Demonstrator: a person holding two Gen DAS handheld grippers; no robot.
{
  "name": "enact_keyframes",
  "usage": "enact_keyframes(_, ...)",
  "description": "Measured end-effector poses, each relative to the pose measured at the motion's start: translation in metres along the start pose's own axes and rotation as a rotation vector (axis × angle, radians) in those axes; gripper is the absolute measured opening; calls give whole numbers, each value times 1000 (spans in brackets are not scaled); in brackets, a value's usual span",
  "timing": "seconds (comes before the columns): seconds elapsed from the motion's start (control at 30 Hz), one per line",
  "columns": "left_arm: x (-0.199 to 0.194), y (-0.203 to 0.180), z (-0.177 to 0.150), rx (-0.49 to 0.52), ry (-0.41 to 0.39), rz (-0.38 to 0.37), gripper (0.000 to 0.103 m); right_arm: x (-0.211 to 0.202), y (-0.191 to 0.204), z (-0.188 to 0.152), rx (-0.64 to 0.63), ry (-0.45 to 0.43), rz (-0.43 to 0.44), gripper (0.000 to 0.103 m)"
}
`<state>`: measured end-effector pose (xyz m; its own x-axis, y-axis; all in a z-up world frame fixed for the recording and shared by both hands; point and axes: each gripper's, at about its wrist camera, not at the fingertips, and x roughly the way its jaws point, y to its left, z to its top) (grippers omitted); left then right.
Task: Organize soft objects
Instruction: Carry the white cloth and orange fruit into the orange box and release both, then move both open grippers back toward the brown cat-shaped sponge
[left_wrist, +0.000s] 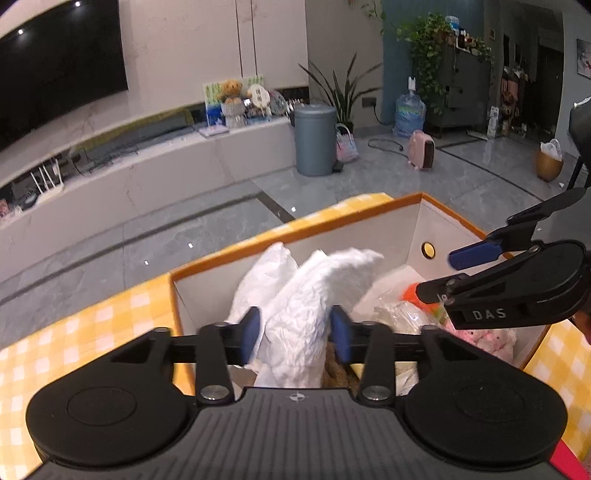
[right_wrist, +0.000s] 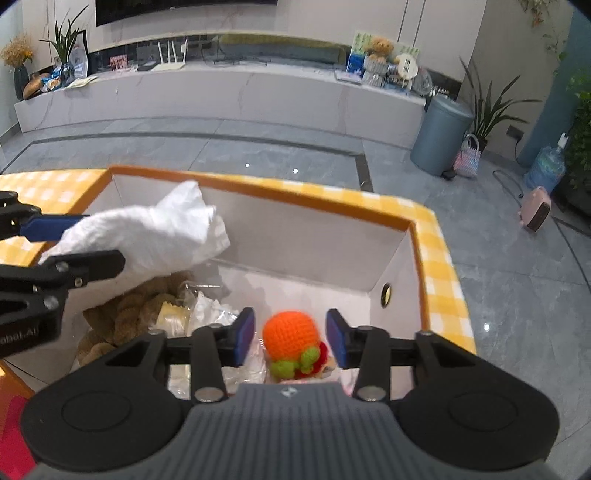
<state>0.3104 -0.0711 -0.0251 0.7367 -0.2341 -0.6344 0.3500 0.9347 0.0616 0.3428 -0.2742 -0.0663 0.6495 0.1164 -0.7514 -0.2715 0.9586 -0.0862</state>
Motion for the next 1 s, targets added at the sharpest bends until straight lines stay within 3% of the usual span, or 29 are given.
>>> enact_keyframes(0.1,-12,1,2,-21,-46,16,80,-15,4,0,-9,-37,-19,55)
enact_keyframes(0.17,-22,1,5,-37,-74,12,83,-26,8,1,-23,-59,-21,56)
enact_keyframes(0.6,-98,-9,-1,-87,-150,-53,85,-124,43,-22,-64,-249,8,60)
enact_keyframes(0.83,-147,-11,-35,-137,-221,-76,85,-171,70,-63,-33,-350,51,62)
enact_keyframes(1.0,-172,-9,-71,-147,-243,-26,85,-187,91,-100,36,-384,61,63)
